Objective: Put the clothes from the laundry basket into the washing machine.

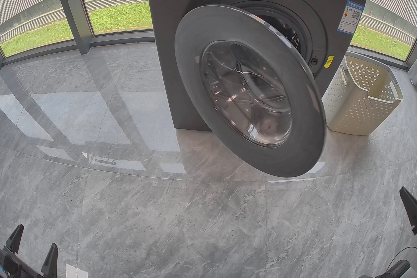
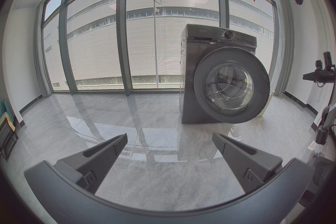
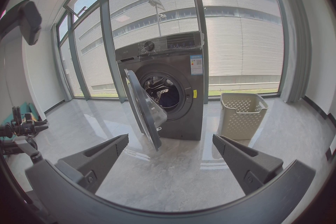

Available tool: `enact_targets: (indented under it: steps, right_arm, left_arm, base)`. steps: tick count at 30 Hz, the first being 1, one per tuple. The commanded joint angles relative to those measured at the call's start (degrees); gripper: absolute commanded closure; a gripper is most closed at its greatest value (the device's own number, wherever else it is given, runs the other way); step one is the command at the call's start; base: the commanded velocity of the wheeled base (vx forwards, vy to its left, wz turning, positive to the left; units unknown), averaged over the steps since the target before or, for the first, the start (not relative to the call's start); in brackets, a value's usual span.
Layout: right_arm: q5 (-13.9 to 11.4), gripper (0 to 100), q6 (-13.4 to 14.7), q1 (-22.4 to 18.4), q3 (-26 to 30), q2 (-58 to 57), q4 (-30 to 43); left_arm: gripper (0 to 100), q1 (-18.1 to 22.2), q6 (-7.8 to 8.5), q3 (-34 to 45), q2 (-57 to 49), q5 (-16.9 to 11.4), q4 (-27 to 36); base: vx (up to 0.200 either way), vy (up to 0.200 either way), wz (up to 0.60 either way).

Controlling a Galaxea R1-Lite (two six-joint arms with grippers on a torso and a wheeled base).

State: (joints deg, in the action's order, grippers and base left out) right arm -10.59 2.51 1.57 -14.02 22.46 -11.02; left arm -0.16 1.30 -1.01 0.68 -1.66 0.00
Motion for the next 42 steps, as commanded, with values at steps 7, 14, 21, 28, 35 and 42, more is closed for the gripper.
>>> enact_targets:
  steps: [7,14,21,28,35,42]
  right_arm:
    - [8.7,0,11.6,28.0,-4.4,48.4,-32.1]
    - [10.6,0,12.3,34.4,-6.5,52.7,-34.9]
    - [10.9,0,10.7,35.6,-9.4,56.8,-36.5]
    - [12.1,0,9.0,35.1,-10.4,60.1,-37.4]
    - [13.1,0,9.0,31.7,-12.6,61.9,-37.4]
    - [15.3,0,7.9,16.4,-16.7,64.5,-37.5]
  left_arm:
    - [0,0.1,-0.51,1.0,-0.5,0.0,0.0]
    - [0,0.0,-0.43,1.0,-0.5,0.0,0.0]
    - [0,0.0,-0.51,1.0,-0.4,-0.1,0.1]
    - [0,0.0,-0.51,1.0,-0.4,-0.1,0.1]
    - [0,0.1,-0.51,1.0,-0.4,-0.1,0.1]
    - [0,0.0,-0.51,1.0,-0.4,-0.1,0.1]
  base:
    - [0.000,-0.057,0.00]
    - [0.086,0.000,0.00]
    - [0.171,0.000,0.00]
    - [0.000,0.000,0.00]
    - [0.000,0.000,0.00]
    - [0.000,0.000,0.00]
